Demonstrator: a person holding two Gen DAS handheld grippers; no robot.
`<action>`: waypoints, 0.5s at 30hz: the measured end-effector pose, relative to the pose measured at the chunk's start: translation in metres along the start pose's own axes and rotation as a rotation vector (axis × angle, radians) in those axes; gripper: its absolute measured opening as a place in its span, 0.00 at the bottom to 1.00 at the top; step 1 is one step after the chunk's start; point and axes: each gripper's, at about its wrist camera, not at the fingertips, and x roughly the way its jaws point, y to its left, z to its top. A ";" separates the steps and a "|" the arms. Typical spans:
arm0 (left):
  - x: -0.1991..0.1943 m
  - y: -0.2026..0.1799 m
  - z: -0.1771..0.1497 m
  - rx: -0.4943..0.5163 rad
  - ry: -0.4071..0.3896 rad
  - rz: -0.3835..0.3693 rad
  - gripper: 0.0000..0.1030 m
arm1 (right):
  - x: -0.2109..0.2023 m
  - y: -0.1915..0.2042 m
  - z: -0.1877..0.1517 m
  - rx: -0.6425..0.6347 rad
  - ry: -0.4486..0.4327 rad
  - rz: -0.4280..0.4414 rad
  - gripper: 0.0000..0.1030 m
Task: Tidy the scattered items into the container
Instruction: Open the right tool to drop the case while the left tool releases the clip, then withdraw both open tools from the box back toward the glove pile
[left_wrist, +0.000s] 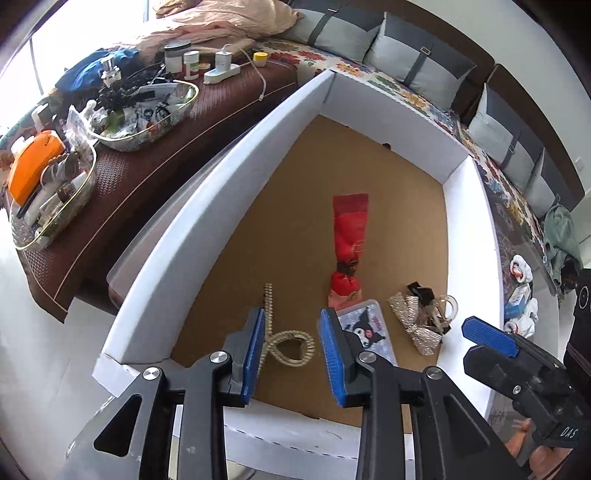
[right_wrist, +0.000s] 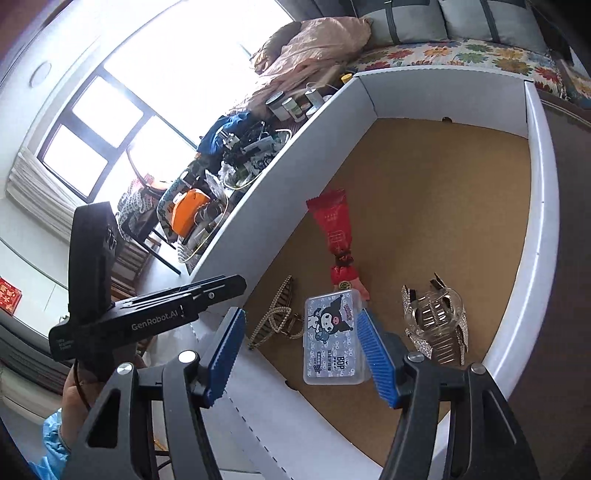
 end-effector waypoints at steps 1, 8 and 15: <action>-0.001 -0.006 -0.001 0.009 -0.003 -0.005 0.30 | -0.003 0.000 0.000 0.003 -0.003 0.001 0.62; 0.006 -0.063 -0.021 0.077 -0.002 -0.061 0.31 | -0.041 -0.017 -0.010 0.041 -0.080 0.006 0.62; 0.012 -0.138 -0.036 0.148 -0.073 -0.197 0.30 | -0.122 -0.053 -0.038 0.032 -0.216 -0.101 0.62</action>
